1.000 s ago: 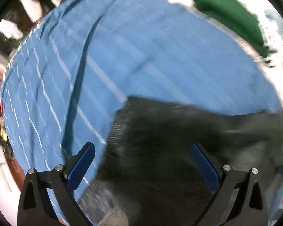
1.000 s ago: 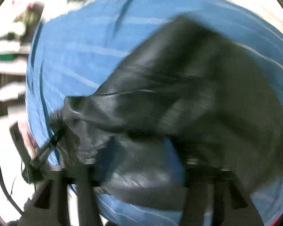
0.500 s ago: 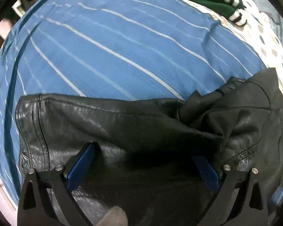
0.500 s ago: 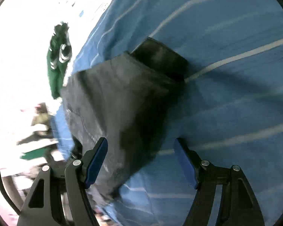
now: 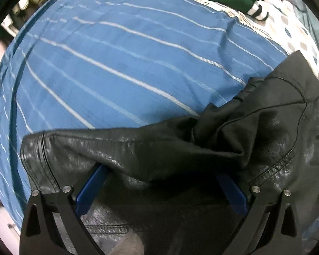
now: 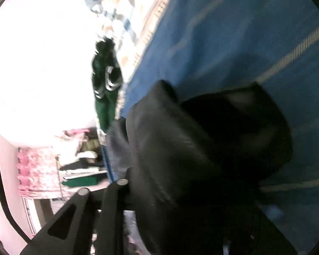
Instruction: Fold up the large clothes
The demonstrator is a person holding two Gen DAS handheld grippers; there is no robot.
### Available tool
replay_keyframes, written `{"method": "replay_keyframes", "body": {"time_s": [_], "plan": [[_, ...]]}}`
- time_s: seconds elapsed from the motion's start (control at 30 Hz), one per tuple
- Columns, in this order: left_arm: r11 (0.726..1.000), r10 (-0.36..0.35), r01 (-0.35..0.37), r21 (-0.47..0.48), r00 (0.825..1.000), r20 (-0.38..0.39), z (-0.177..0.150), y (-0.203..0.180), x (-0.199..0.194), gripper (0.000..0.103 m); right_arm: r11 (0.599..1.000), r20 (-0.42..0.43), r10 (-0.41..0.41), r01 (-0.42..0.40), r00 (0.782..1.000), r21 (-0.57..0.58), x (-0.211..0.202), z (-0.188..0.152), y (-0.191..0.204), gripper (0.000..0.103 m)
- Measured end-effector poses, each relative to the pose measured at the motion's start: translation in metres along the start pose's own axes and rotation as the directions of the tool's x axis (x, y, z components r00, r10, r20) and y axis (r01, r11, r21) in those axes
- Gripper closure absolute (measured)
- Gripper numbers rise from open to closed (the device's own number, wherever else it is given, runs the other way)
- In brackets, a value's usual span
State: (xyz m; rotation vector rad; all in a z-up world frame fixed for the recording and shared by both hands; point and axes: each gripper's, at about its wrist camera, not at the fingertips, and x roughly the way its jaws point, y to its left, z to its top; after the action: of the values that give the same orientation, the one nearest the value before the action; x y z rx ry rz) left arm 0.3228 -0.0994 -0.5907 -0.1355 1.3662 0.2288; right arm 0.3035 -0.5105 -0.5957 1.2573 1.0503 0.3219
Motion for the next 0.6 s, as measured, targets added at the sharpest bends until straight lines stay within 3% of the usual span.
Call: {"method": "replay_keyframes", "body": {"time_s": [0.2, 0.27, 0.4, 0.47, 0.6], "plan": [[0.994, -0.072, 0.071, 0.088, 0.997, 0.003, 0.031, -0.048, 0.000, 0.000, 0.998, 0.089, 0.053, -0.050, 0.995, -0.036, -0.039, -0.012, 0.062, 0.088], [0.984, -0.133, 0.132, 0.123, 0.991, -0.001, 0.046, -0.073, 0.009, 0.000, 0.996, 0.128, 0.052, -0.043, 0.990, -0.077, -0.050, -0.012, 0.087, 0.088], [0.972, -0.173, 0.170, 0.160, 0.985, 0.000, 0.066, -0.102, 0.015, 0.000, 0.979, 0.176, 0.010, 0.026, 0.984, -0.202, -0.063, -0.012, 0.133, 0.088], [0.974, -0.186, 0.185, 0.133, 0.983, -0.002, 0.063, -0.086, 0.010, 0.000, 0.969, 0.181, -0.020, 0.063, 0.983, -0.239, -0.063, -0.015, 0.150, 0.088], [0.984, -0.173, 0.176, -0.040, 0.983, 0.063, 0.042, -0.011, -0.022, 0.000, 0.929, 0.114, -0.038, 0.077, 0.993, -0.362, -0.047, -0.044, 0.199, 0.088]]}}
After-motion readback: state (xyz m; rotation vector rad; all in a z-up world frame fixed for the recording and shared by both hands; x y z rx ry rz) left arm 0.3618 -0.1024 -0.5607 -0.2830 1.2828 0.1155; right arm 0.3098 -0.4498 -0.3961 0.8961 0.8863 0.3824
